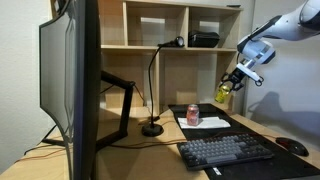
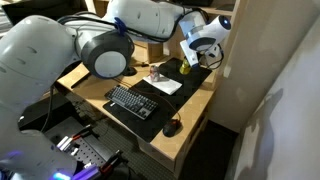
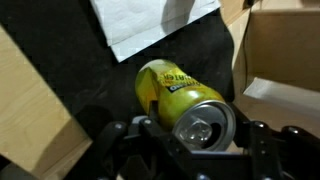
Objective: Place the soda cans on the paper
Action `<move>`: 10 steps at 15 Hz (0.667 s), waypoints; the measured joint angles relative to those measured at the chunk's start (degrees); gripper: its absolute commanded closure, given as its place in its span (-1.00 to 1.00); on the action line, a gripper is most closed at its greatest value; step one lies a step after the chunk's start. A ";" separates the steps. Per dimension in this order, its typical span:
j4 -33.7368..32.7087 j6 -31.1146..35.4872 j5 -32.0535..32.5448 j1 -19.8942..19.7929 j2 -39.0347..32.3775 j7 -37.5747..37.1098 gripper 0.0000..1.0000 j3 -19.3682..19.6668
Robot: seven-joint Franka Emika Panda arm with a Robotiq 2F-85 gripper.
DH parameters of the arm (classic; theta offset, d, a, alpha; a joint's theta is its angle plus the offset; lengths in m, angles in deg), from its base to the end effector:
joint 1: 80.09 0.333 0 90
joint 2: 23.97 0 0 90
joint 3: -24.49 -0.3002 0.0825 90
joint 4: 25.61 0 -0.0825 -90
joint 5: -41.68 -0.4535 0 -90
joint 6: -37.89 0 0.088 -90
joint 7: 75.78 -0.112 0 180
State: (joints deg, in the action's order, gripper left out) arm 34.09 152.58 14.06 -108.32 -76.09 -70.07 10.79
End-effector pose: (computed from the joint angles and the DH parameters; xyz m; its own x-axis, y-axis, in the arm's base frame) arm 0.8013 -0.2435 0.2781 0.8958 -0.4426 0.0420 -0.3354 -0.7348 -0.5895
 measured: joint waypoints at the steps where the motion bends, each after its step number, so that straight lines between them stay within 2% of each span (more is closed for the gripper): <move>1: 1.15 -1.35 0.10 0.29 1.26 1.50 0.20 -1.10; 5: 8.99 -5.35 1.02 0.67 7.41 9.51 0.20 -3.32; 8: 16.87 -5.09 1.12 2.43 12.68 17.09 0.20 -0.11; 10: 22.13 -2.26 1.21 3.87 15.47 21.75 0.20 2.33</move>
State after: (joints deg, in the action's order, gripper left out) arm 56.22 150.32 15.27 -104.46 -60.62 -48.32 13.12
